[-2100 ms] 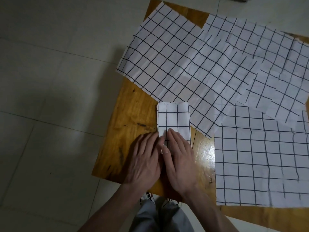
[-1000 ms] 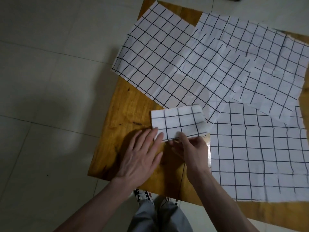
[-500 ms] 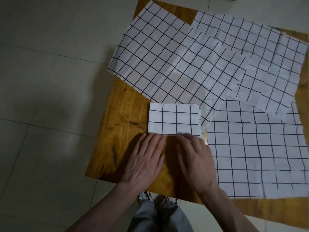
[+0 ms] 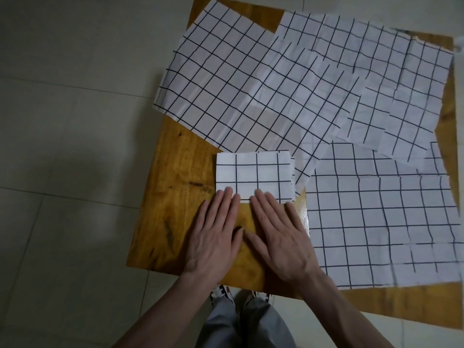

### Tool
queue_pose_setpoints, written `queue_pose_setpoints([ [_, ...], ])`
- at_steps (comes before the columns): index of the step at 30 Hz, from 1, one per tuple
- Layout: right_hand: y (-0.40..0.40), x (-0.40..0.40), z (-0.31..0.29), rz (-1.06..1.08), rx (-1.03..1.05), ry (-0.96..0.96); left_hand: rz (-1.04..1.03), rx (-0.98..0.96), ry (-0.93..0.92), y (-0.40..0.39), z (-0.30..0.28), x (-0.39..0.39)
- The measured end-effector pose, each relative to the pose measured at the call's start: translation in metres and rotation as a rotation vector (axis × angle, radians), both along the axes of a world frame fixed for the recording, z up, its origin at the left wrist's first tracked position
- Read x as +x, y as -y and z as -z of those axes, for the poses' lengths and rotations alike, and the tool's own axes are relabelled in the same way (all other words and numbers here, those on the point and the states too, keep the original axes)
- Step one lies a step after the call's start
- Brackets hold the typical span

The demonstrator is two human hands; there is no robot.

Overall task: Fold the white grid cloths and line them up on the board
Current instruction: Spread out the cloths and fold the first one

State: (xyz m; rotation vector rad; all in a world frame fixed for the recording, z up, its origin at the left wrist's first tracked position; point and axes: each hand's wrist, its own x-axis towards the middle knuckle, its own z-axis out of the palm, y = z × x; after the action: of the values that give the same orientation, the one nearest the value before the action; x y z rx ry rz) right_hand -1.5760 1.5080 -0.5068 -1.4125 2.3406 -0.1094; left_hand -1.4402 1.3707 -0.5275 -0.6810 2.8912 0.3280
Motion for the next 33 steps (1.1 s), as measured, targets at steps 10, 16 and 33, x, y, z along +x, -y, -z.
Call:
queue_pose_setpoints([
  [10, -0.024, -0.014, 0.001, 0.089, 0.052, -0.092, 0.002, 0.003, -0.001, 0.002, -0.001, 0.0],
  [16, -0.006, -0.03, -0.012, 0.145, -0.091, -0.087, 0.041, 0.005, 0.004, 0.008, -0.002, 0.003],
  [33, 0.043, -0.041, -0.03, 0.306, -0.043, 0.095, -0.107, -0.039, -0.002, 0.032, -0.024, 0.0],
])
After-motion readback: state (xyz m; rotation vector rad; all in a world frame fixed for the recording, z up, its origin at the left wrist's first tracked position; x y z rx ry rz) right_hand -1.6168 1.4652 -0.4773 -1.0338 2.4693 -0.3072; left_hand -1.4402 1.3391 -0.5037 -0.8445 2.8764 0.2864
